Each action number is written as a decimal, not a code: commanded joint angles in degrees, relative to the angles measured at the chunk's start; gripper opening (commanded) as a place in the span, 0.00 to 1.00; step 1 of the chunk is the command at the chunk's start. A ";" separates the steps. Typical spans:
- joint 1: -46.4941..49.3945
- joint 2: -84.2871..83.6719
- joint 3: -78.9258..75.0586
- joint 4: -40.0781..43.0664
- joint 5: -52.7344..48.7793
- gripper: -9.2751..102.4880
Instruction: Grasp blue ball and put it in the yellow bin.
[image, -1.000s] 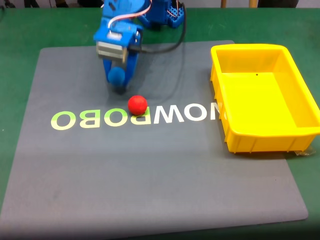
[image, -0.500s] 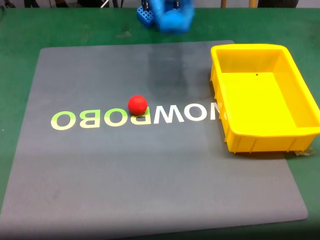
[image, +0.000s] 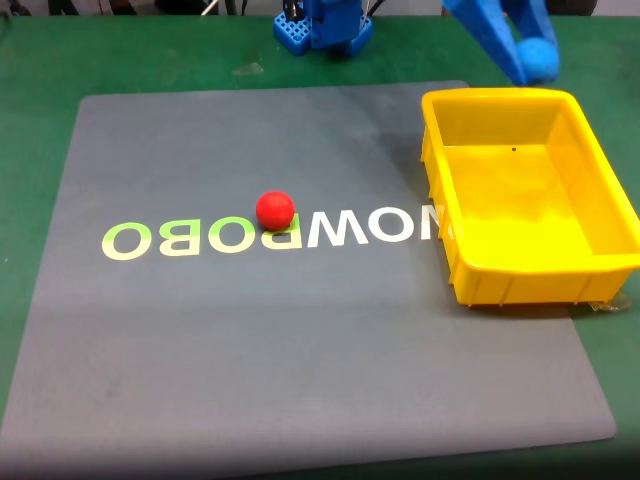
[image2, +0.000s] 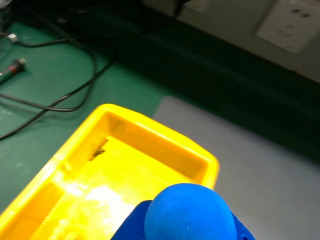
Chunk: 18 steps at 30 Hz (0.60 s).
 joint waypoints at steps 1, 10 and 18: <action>-2.37 -0.97 -4.75 -0.53 0.44 0.08; -2.64 -3.96 -5.27 0.00 0.09 0.22; -1.23 -3.43 -5.27 0.18 0.53 0.39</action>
